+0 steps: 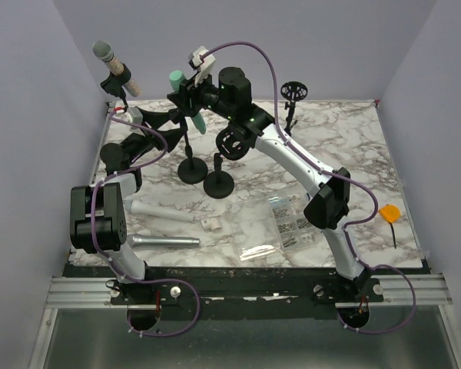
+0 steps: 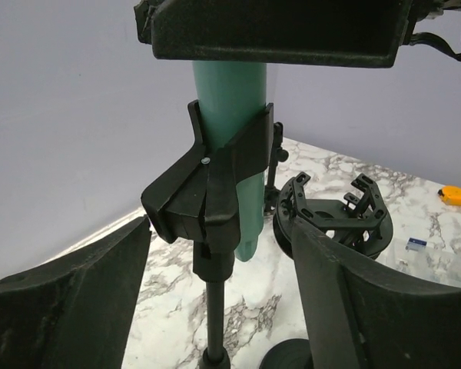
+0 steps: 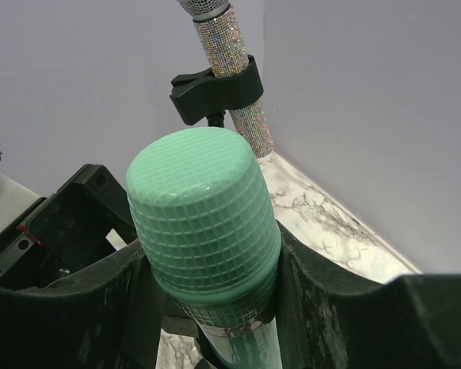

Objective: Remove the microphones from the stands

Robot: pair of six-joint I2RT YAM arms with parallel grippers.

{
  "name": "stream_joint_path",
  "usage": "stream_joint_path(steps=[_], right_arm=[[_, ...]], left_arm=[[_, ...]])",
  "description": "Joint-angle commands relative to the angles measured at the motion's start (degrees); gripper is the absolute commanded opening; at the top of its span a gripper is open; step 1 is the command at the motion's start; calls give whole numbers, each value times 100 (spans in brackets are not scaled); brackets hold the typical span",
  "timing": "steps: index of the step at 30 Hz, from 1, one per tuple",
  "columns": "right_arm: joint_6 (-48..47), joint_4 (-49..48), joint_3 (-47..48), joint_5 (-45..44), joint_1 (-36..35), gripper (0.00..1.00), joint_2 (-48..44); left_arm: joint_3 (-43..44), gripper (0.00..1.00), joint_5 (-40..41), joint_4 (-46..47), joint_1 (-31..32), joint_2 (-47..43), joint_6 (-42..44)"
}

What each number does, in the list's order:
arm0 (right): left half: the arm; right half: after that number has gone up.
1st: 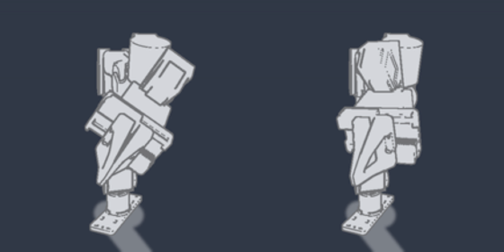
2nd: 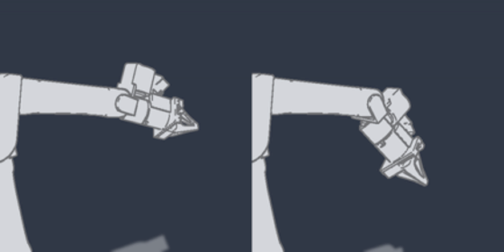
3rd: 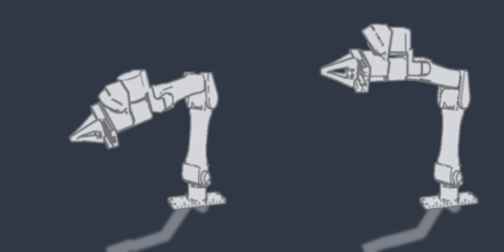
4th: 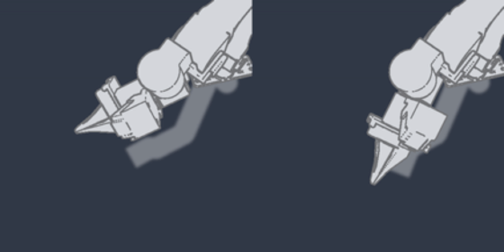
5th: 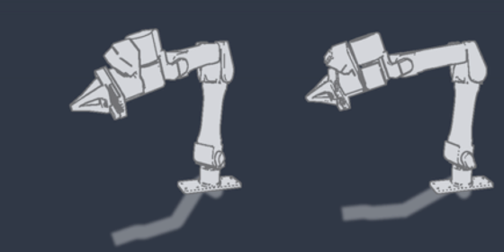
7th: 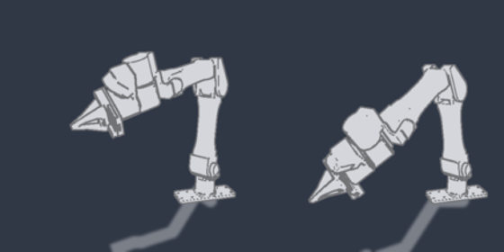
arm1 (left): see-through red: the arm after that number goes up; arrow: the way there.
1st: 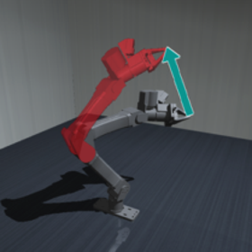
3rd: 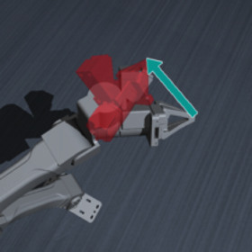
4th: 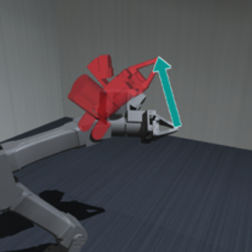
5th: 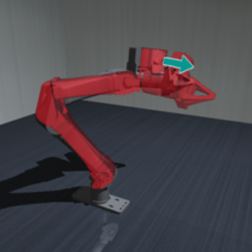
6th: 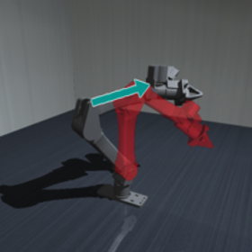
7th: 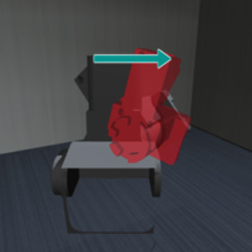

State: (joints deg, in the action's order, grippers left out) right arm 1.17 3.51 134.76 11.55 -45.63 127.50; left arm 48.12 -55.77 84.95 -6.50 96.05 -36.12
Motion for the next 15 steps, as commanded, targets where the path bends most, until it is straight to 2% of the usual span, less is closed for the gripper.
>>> stream_joint_path(steps=[1,7,15], right_arm=[[-58,45,195,-105,-25,38,124],[-56,97,244,-44,-25,36,161],[-229,96,279,-75,-19,36,170]], left_arm=[[-73,77,56,602,-31,55,128],[155,81,-84,361,-118,56,184],[520,77,-171,254,-115,254,116]])
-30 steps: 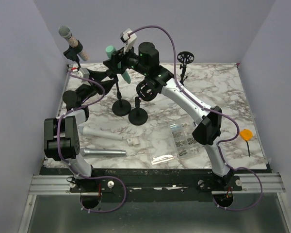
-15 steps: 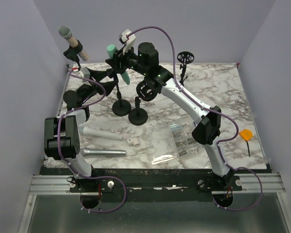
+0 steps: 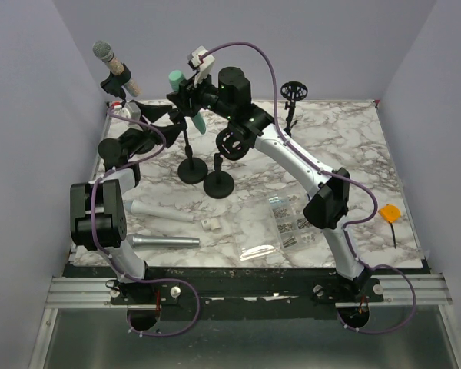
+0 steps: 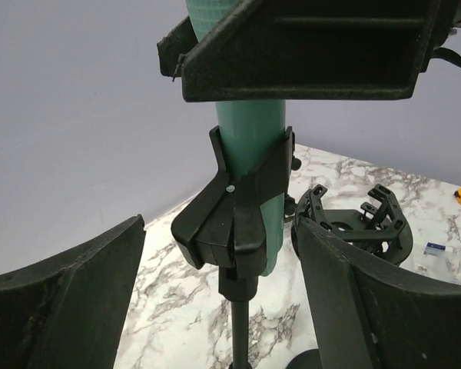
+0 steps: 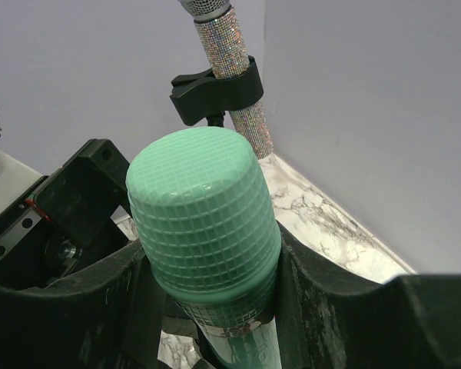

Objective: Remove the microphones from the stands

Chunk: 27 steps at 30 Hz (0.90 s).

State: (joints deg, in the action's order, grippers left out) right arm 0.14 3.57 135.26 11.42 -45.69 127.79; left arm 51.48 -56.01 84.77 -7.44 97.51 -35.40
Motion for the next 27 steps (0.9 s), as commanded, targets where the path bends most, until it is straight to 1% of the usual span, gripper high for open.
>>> stream_joint_path(steps=[1,5,8,10,13,17,20,23,27], right_arm=[[-114,82,233,-61,-18,36,146],[-94,76,293,-44,-19,36,176],[-96,78,314,-18,-19,36,193],[-94,86,304,-30,-19,36,186],[-107,83,291,-36,-19,36,185],[-111,67,278,-11,-19,35,190],[-121,24,279,-4,-19,35,195],[-142,-5,288,9,-19,33,193],[-151,-127,350,-39,-19,31,194]], left_arm=[[218,76,-183,268,-19,113,25],[200,68,-189,251,2,135,57],[152,67,-233,226,-5,156,103],[125,63,-235,237,-4,165,107],[123,54,-233,204,-2,173,141],[79,32,-72,170,-5,105,220],[86,0,-149,96,-3,84,225],[-63,0,-157,-123,-7,-11,433],[-168,0,-252,-140,-12,-1,358]])
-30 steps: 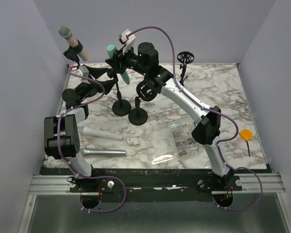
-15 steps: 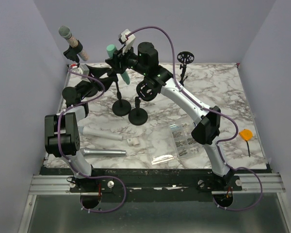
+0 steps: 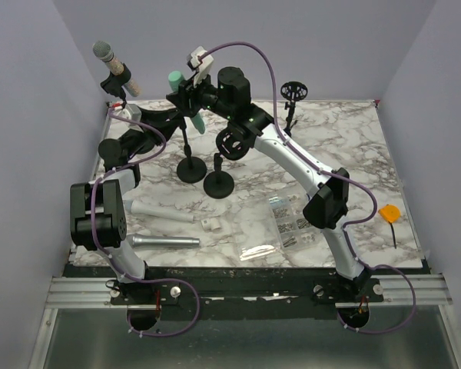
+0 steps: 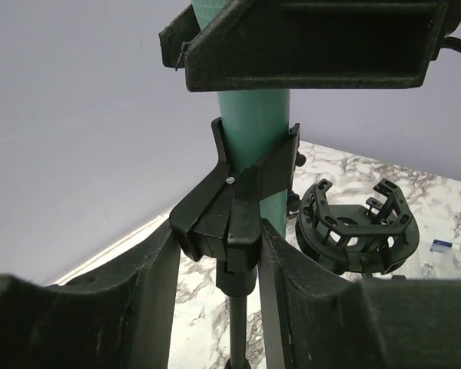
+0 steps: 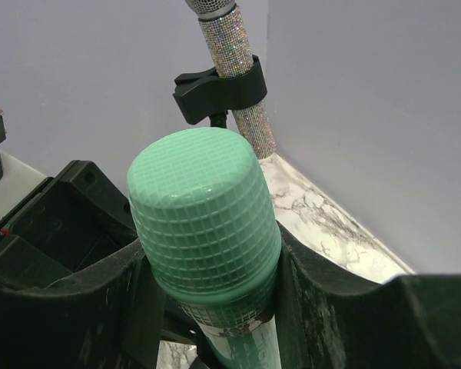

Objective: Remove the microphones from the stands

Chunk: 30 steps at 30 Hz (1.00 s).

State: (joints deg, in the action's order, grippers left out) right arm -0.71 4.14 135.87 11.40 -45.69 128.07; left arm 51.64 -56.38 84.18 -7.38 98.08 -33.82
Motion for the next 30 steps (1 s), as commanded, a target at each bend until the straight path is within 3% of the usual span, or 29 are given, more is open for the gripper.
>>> stream_joint_path(steps=[1,6,11,19,22,23,24,25,26,27,28,30], right_arm=[[-95,-190,364,-72,-19,30,181],[-423,-200,638,-619,-10,15,51],[-346,-765,-275,-775,250,4,-573],[488,-947,-992,-40,632,1,-1210],[539,-946,-1323,-376,632,1,-1617],[506,-877,-1395,-483,631,1,-1733],[477,-780,-1492,-546,636,1,-1869],[443,-669,-1588,-600,632,1,-2014],[435,-556,-1649,-640,637,2,-2129],[458,-348,-1665,-687,635,2,-2249],[470,-77,-1634,-704,632,2,-2320],[499,447,-1533,-710,636,3,-2473]], left_arm=[[-204,0,-215,-100,-20,-56,205],[-294,0,-138,-368,-37,-127,397],[-314,0,-95,-472,-78,-151,412],[-274,0,-68,-747,-80,-193,456],[-186,0,-97,-869,-80,-229,290],[-174,13,-32,-911,-86,-266,220],[-179,36,33,-982,-81,-324,187],[-200,51,94,-1012,-85,-415,175],[-214,59,141,-1047,-82,-486,162],[-224,82,195,-1100,-86,-585,177],[-233,96,249,-1258,-93,-696,232],[-248,99,342,-1607,-90,-963,353]])
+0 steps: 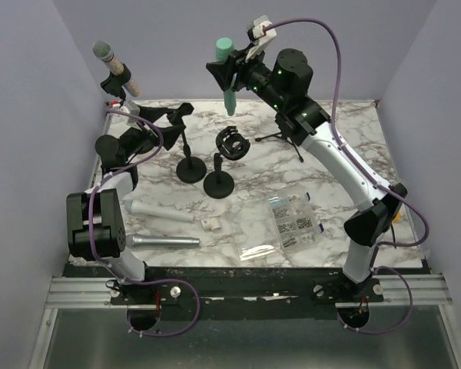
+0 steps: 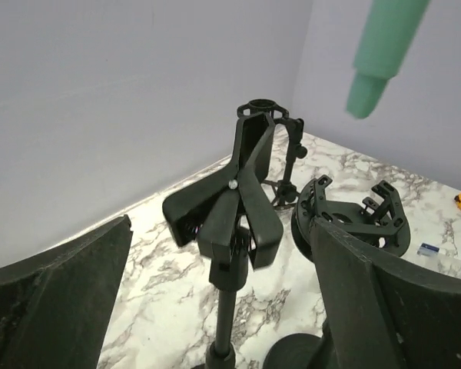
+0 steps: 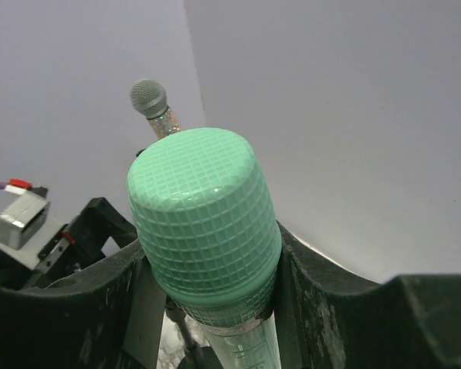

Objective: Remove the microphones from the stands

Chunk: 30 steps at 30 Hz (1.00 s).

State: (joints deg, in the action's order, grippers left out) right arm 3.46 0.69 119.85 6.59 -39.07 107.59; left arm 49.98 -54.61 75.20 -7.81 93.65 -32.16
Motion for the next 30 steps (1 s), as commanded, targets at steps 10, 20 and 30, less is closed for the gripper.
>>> stream_joint_path(steps=[10,20,30], right_arm=[[789,2358,-670,-14,-28,5,-1436],[2329,2195,-2262,2054,-39,7,-2162],[4049,-2,-4315,3414,-110,7,-2374]], left_arm=[[-175,98,2425,-4349,-15,-2692,339],[-1335,94,1304,-5559,1305,-5290,-462],[-1584,80,1598,-6059,3150,-5021,-988]])
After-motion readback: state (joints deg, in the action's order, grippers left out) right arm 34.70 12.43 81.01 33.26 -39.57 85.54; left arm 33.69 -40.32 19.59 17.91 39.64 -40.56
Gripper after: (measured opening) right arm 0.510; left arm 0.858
